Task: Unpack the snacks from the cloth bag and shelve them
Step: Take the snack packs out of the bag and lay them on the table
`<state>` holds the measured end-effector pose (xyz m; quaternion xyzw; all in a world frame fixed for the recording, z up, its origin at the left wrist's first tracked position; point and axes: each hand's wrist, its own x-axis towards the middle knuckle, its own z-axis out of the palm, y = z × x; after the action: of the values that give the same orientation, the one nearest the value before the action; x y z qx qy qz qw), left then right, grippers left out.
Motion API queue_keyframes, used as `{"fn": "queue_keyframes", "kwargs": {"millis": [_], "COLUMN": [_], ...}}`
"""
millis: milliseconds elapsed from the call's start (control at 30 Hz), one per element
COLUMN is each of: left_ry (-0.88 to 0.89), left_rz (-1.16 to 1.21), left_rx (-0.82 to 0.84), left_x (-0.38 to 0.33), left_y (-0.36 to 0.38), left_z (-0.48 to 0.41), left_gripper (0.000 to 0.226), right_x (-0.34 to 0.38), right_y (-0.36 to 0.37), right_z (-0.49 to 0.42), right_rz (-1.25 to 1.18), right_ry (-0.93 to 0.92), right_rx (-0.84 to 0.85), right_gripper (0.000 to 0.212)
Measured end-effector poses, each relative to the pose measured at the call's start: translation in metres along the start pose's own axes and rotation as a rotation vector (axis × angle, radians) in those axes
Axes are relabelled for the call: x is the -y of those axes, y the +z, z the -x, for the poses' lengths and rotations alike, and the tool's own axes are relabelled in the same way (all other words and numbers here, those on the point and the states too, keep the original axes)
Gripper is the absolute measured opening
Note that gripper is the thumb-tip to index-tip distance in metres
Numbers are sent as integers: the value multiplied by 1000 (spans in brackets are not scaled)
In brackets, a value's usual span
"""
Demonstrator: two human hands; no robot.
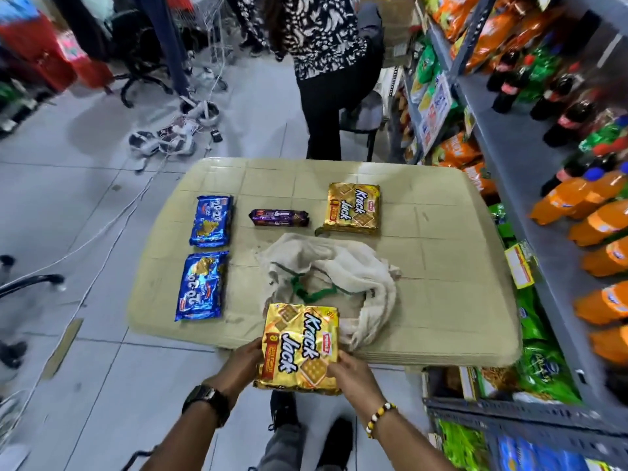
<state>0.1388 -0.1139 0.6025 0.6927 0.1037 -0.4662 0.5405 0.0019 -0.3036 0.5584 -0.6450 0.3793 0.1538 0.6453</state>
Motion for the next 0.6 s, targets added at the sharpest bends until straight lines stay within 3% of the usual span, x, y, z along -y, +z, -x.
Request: {"fn": "queue_keyframes", "kwargs": {"millis": [300, 467, 600], "left_ry": [129, 176, 222], "left_rz": [115, 209, 150], "left_rx": [-155, -195, -155], "left_x": [-9, -33, -68], "left_y": [-51, -59, -38], "left_z": [22, 7, -15], "left_gripper": [44, 45, 46], "right_x": [59, 94, 116], "right_y": [44, 42, 14], "right_z": [-18, -27, -28], "right_rz": [46, 44, -33], "right_ry": [-137, -222, -266], "right_rx": [111, 46, -43], "right_gripper": [34, 28, 30]}}
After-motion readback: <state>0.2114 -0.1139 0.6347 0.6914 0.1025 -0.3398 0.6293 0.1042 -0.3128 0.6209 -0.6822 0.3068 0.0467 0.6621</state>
